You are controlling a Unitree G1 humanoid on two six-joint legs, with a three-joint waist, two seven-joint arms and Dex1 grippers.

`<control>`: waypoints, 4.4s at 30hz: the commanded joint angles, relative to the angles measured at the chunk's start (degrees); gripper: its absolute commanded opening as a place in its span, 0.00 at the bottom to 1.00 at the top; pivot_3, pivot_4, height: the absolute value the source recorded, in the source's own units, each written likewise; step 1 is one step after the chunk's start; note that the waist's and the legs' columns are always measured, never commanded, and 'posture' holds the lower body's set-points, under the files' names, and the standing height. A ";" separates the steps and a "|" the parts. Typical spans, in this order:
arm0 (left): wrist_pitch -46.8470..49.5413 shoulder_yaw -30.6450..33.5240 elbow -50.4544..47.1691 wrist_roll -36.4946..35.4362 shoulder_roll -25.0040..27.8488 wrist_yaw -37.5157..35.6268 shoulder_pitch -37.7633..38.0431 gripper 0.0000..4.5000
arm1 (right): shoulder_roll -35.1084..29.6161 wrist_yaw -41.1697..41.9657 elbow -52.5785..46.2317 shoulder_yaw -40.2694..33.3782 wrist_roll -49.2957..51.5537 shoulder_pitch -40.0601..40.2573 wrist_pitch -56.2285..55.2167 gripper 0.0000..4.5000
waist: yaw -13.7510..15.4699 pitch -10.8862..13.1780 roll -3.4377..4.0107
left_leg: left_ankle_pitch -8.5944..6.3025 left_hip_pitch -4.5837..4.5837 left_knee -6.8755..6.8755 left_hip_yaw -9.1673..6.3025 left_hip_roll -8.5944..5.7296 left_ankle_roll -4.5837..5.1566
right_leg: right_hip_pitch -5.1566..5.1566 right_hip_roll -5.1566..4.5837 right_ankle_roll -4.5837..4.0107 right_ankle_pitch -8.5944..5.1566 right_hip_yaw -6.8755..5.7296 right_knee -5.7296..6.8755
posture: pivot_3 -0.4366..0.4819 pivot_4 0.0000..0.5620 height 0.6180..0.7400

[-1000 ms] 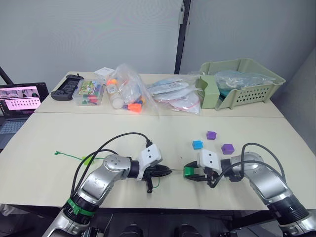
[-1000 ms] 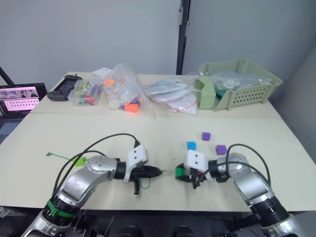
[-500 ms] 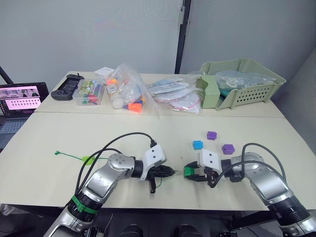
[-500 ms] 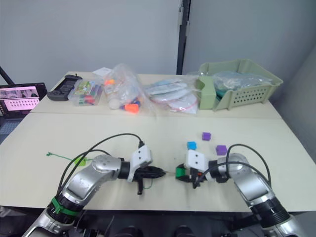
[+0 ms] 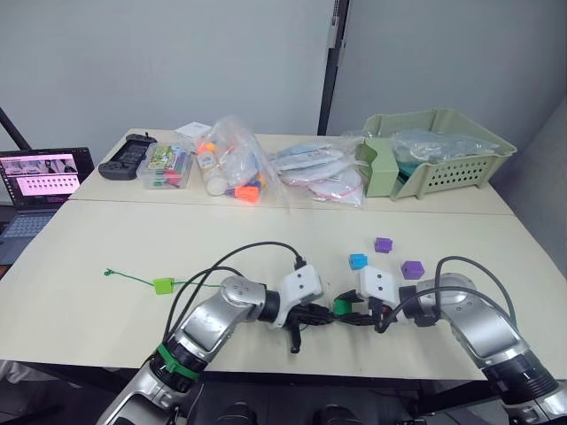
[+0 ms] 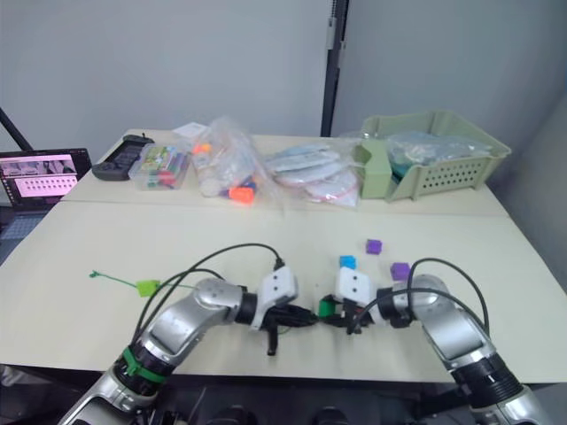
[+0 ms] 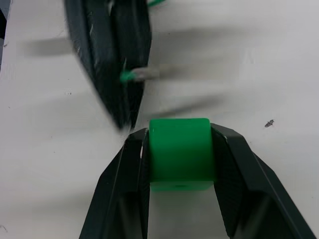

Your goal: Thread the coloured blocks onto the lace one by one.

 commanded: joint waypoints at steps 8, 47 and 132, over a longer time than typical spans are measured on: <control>-0.83 2.72 0.12 -0.12 3.74 -0.29 0.01 0.00 | -0.57 0.14 0.05 1.30 -0.75 1.83 0.76 0.26 | -0.42 0.00 0.01 | 0.00 -0.02 -0.17 -0.02 -0.01 0.00 | -0.06 -0.01 -0.21 0.12 0.00 -0.06 | 0.48 0.27 1.00; -10.53 6.71 7.50 5.47 17.50 -10.24 -4.31 0.78 | 1.78 -3.18 -1.29 1.59 -0.98 2.01 1.04 0.26 | -1.03 0.00 0.00 | 0.00 0.00 -0.28 0.02 0.07 0.00 | -0.11 0.06 -0.18 0.09 0.00 -0.10 | 0.48 0.27 1.00; 9.51 -0.34 -12.04 0.19 16.00 -1.62 -5.19 0.00 | 2.75 4.60 0.07 5.59 -1.08 -2.24 -1.76 0.26 | -2.06 0.06 -0.08 | -0.05 -0.20 -0.40 0.01 0.04 0.02 | -0.38 0.03 -0.26 0.11 0.05 -0.09 | 0.48 0.27 1.00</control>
